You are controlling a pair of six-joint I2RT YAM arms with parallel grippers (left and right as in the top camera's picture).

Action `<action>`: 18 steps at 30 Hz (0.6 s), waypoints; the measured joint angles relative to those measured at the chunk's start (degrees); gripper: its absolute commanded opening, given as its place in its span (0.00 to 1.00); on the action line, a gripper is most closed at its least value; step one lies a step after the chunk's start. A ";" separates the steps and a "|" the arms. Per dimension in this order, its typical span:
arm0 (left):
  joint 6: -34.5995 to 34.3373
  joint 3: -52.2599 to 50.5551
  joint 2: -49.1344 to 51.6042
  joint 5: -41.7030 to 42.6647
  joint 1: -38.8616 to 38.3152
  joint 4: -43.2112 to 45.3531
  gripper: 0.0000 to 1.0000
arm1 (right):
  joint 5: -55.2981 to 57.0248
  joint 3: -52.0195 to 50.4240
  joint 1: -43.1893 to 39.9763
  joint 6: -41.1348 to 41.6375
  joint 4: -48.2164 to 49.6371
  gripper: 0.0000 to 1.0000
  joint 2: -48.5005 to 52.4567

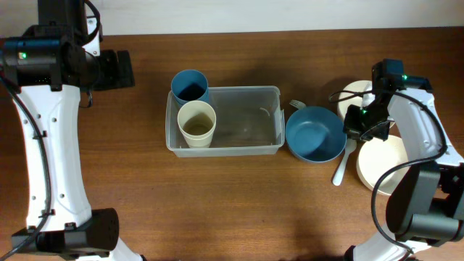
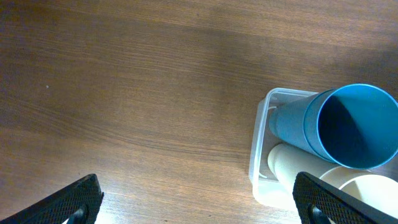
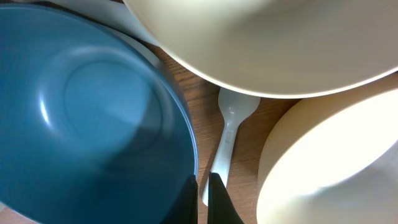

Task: Pack container

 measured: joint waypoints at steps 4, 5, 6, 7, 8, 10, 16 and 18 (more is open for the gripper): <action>0.00 0.00 0.00 0.00 0.00 -0.02 1.00 | -0.07 -0.15 0.00 -0.02 0.42 0.14 0.00; 0.00 0.00 0.00 0.00 0.00 0.00 1.00 | -0.24 -0.46 0.00 -0.15 0.96 0.19 0.00; 0.00 0.00 0.00 0.00 0.00 0.00 1.00 | -0.42 -0.92 0.00 -0.20 1.66 0.22 0.00; 0.00 0.00 0.00 0.00 0.00 0.00 1.00 | -0.72 -1.46 0.00 -0.09 2.38 0.24 0.00; 0.00 0.00 0.00 0.00 0.00 0.00 1.00 | -1.11 -2.34 0.00 -0.09 3.37 0.25 0.00; 0.00 0.00 0.00 0.00 0.00 0.02 1.00 | -1.90 -3.48 0.00 -0.02 4.28 0.25 0.00; 0.00 0.00 0.00 0.00 0.00 0.02 1.00 | -4.09 -6.91 0.00 0.04 8.61 0.27 0.00; 0.00 0.00 0.00 0.00 0.00 0.02 1.00 | -4.44 -7.85 0.00 0.04 9.66 0.27 0.00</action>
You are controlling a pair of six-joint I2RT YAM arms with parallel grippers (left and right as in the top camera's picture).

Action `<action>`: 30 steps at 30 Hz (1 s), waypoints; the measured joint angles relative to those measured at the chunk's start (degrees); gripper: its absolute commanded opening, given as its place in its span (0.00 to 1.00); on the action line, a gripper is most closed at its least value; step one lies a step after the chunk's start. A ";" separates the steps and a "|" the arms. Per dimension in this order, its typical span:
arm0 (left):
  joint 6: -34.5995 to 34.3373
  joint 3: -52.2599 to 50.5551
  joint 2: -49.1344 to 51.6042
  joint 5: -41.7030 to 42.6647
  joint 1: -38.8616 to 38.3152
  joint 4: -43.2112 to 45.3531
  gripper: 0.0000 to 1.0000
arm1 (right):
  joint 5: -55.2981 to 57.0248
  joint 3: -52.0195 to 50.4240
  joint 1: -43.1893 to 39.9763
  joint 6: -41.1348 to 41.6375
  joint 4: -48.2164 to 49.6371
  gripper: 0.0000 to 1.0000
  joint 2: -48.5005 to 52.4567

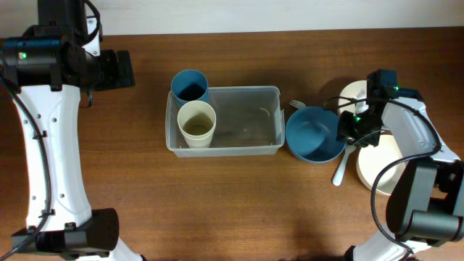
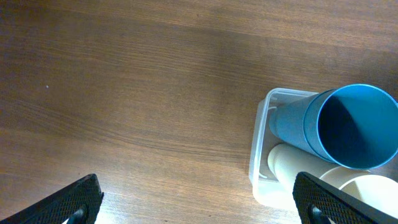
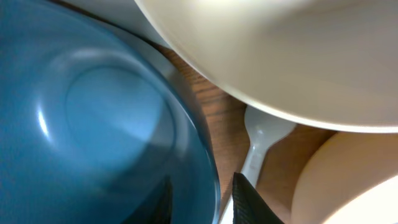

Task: Pack container

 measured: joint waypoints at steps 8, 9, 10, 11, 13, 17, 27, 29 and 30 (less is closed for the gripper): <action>0.00 0.00 0.00 0.00 0.00 0.02 1.00 | -0.72 -5.57 0.00 0.98 6.54 0.21 0.00; 0.00 0.00 0.00 0.00 0.00 0.00 1.00 | -0.76 -6.21 0.00 1.16 7.13 0.21 0.00; 0.00 0.00 0.00 0.00 0.00 0.00 1.00 | -0.90 -6.84 0.00 1.27 7.58 0.21 0.00; 0.00 0.00 0.00 0.00 0.00 0.02 1.00 | -0.90 -7.41 0.00 1.29 8.00 0.21 0.00; 0.00 0.00 0.00 -0.02 0.00 0.00 1.00 | -0.92 -8.13 0.00 1.36 8.46 0.19 0.00; 0.00 0.00 0.00 0.00 0.00 0.00 1.00 | -1.03 -8.37 0.00 1.36 9.05 0.04 0.00; 0.00 0.00 0.00 0.00 0.00 0.00 1.00 | -1.07 -8.37 0.00 2.03 9.40 0.04 0.00; 0.00 0.00 0.00 0.00 0.00 0.00 1.00 | -1.07 -8.37 0.00 2.19 9.35 0.04 0.00; 0.00 0.00 0.00 0.00 0.00 0.00 1.00 | -1.07 -8.37 0.00 2.16 9.27 0.04 0.00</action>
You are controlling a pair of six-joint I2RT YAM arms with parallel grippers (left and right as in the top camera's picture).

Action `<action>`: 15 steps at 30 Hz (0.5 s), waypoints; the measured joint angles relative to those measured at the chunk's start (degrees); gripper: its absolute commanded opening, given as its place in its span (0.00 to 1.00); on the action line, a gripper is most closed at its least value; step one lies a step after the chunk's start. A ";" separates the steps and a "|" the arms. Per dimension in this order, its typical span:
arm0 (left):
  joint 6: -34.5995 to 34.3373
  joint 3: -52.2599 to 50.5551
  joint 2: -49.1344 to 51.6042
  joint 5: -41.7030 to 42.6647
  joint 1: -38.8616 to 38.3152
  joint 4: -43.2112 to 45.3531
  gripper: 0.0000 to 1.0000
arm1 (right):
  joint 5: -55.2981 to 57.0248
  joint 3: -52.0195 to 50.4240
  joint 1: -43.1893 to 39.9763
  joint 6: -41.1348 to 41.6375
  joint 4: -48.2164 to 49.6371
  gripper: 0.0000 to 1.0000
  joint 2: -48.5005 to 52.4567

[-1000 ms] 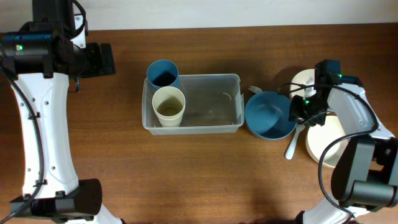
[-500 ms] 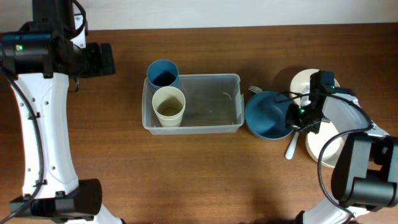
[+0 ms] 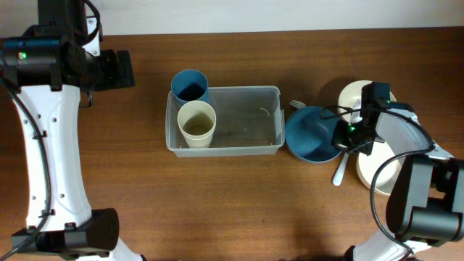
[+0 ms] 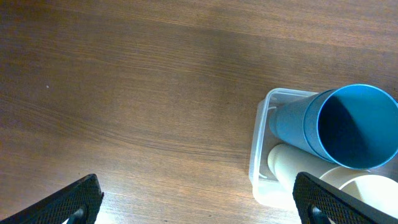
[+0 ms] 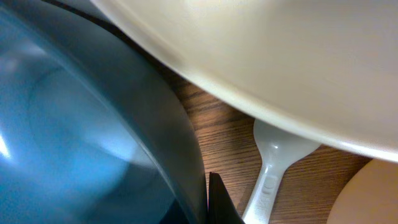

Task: Pack container

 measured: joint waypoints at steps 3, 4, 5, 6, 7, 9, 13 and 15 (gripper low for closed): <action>0.00 0.00 0.00 0.00 0.00 0.00 1.00 | 0.00 0.00 0.00 0.04 -0.42 0.04 0.00; 0.00 0.00 0.00 0.00 0.00 0.00 1.00 | 0.00 0.00 0.00 0.07 -0.55 0.04 0.00; 0.00 0.00 0.00 0.00 0.00 0.00 1.00 | 0.00 0.00 0.00 0.04 -0.70 0.04 0.00; 0.00 0.00 0.00 0.00 0.00 0.00 1.00 | 0.00 0.00 0.00 0.04 -0.81 0.04 0.00; 0.00 0.00 0.00 0.00 0.00 0.00 1.00 | 0.00 0.00 0.00 0.17 -0.96 0.04 0.00; 0.00 0.00 0.00 0.00 0.00 0.00 1.00 | 0.00 0.00 0.00 0.22 -1.18 0.04 0.00; 0.00 0.00 0.00 0.00 0.00 0.00 1.00 | 0.00 0.00 -0.02 0.22 -1.70 0.04 0.00; 0.00 0.00 0.00 0.00 0.00 0.00 1.00 | -0.02 0.02 -0.33 0.24 -2.38 0.04 0.00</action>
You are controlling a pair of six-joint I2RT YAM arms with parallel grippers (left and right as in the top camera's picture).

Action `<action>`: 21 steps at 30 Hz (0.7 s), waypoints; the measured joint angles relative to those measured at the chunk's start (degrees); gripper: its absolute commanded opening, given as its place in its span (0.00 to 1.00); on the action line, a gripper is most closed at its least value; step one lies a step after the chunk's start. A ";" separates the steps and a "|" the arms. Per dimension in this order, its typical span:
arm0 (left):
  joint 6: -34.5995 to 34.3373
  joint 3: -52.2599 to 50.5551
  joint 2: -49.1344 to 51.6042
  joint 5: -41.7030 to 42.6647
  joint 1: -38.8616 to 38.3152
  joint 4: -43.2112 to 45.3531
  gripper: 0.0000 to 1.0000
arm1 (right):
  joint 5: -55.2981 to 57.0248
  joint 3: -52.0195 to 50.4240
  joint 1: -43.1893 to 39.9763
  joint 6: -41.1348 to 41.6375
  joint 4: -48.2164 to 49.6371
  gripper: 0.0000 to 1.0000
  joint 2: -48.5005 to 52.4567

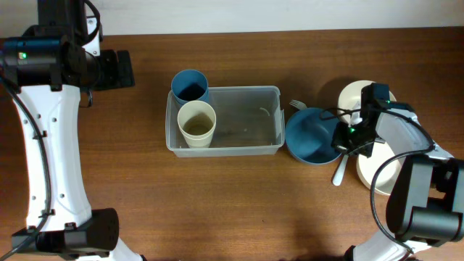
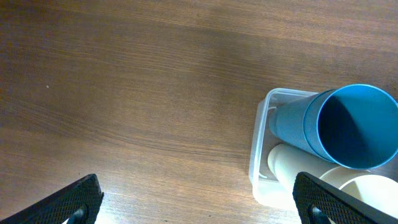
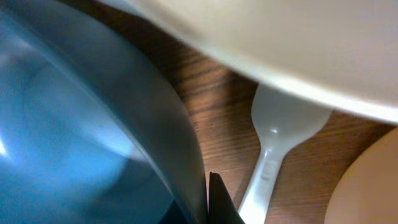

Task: Pack container

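A clear plastic container (image 1: 246, 123) sits mid-table with a cream cup (image 1: 196, 123) standing in its left end and a blue cup (image 1: 190, 85) at its back-left corner. The two cups (image 2: 354, 127) also show in the left wrist view. Just right of the container rests a blue bowl (image 1: 312, 136). My right gripper (image 1: 344, 139) is shut on the bowl's right rim (image 3: 186, 143), one finger inside, one finger (image 3: 217, 202) outside. High at the far left, my left gripper (image 2: 196, 200) is open and holds nothing.
A white spoon (image 3: 273, 149) lies on the wood just right of the blue bowl. Two cream bowls (image 1: 360, 94) (image 1: 380, 165) sit behind and beside it. A white fork (image 1: 297, 104) lies behind the blue bowl.
My right gripper still pinches the blue bowl's rim. Its view has shifted a little: the cream bowl sits higher in frame and more of the spoon shows. The left arm is unchanged.
My right gripper hung over the blue bowl's right rim with its fingers close together. Then its fingers stood apart, straddling the rim. Half a second ago they were shut on the rim, and they still are. The left arm and the container's cups stayed put.
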 measured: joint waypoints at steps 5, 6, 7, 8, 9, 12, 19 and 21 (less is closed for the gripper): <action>0.02 0.00 0.00 0.00 0.00 0.00 1.00 | 0.00 0.46 -1.68 -0.04 -2.12 0.04 -0.07; 0.00 0.00 0.00 0.00 0.00 0.00 1.00 | 0.00 0.85 -2.23 -0.07 -2.60 0.04 -0.13; 0.00 0.00 0.00 0.00 0.00 0.00 1.00 | 0.02 1.18 -2.60 -0.11 -2.89 0.04 -0.22; 0.00 0.00 0.00 0.00 0.00 0.00 1.00 | 0.00 1.57 -2.95 -0.20 -3.28 0.04 -0.46; 0.00 0.00 0.00 0.00 0.00 0.00 1.00 | 0.02 2.03 -3.19 -0.24 -3.54 0.04 -0.92; 0.00 0.00 0.00 0.00 0.00 0.00 1.00 | -0.09 2.80 -3.30 -0.50 -4.24 0.04 -2.08; 0.00 0.00 0.00 0.00 0.00 0.00 1.00 | -1.51 4.76 -3.30 -1.25 -5.29 0.04 -3.32; 0.00 0.00 0.00 0.00 0.00 0.00 1.00 | -1.53 4.79 -3.30 -1.33 -5.49 0.04 -3.32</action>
